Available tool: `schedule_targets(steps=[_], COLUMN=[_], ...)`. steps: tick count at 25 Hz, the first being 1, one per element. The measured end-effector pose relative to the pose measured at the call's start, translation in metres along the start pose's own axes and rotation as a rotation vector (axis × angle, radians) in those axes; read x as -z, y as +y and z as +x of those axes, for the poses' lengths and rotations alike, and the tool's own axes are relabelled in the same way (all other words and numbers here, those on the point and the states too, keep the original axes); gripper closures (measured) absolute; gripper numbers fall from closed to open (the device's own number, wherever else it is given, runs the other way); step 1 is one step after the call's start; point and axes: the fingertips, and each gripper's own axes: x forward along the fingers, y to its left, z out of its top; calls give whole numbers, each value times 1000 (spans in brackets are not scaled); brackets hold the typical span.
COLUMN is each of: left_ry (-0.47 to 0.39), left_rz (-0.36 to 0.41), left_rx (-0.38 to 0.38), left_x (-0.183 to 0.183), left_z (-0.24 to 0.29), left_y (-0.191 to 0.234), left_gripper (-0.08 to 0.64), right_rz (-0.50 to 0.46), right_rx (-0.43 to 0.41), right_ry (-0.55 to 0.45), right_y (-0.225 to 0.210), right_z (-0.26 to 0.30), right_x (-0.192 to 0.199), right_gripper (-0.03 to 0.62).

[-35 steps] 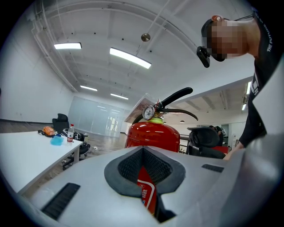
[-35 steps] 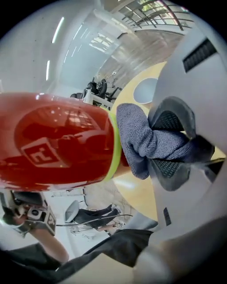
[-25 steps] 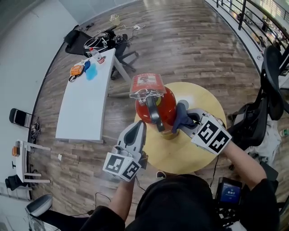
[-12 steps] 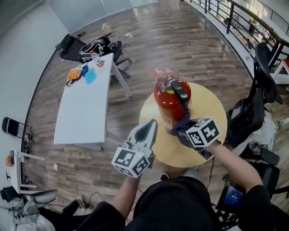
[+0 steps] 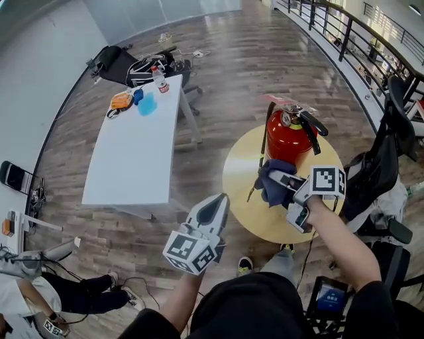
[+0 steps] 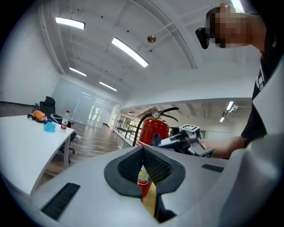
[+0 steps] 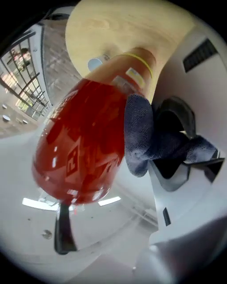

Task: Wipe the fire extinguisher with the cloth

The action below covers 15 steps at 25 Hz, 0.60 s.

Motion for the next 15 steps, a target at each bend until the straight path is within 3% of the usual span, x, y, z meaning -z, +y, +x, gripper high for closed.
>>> schedule_targets(steps=[4,8,11,15], left_ry=[-25,-53,-60,-48], left_rz=[-7,-15,-23,-22], left_rx=[8,17,23,42], left_x=[-5,-12,-11,-7], left_z=[-16,-22,-22,-19], left_y=[8,10,8,-1], left_gripper=[537,537,537,537], right_rz=[170,190,141,113], right_rx=[-173,-210,-116,96], right_ry=[-109,-163,-163,-85], right_y=[59,67,35,-42], right_z=[-14,-18,-7,10], right_x=[-28,-35,-24,13], right_gripper=[485,485,485,485])
